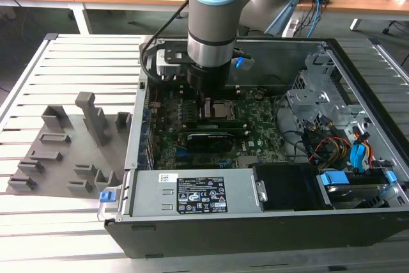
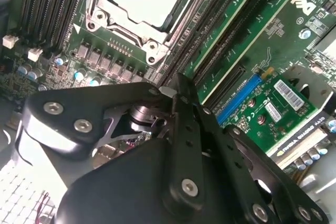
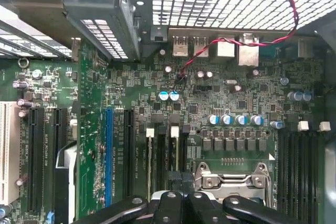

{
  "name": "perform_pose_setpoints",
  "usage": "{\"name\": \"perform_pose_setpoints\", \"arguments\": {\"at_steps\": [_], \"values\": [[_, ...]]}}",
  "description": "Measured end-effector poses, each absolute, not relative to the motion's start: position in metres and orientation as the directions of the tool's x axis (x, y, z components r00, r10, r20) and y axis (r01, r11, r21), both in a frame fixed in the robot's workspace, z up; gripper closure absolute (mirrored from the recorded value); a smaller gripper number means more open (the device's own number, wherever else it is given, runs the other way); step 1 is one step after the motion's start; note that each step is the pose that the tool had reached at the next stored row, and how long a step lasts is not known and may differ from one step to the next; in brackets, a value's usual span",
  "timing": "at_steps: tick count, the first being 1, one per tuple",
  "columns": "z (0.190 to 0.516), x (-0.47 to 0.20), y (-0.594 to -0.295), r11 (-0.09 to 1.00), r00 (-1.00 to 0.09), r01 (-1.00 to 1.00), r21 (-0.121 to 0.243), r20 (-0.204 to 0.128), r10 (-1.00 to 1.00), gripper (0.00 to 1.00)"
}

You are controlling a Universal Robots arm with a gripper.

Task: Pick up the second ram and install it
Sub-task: 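Press down the second ram until it locks into place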

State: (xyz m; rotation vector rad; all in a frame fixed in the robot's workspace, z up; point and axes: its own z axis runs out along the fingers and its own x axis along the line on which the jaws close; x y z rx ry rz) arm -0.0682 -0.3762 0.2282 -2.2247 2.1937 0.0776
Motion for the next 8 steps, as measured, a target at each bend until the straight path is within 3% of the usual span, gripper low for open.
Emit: {"name": "perform_pose_setpoints", "arguments": {"at_steps": [3,8], "values": [[0.233,-0.065,-0.376,-0.015,0.014,-1.000,0.022,-0.049,-0.999,0.89],[0.241,-0.031,-0.376,-0.015,0.012,-0.999,0.052,-0.048,-0.999,0.89]]}}
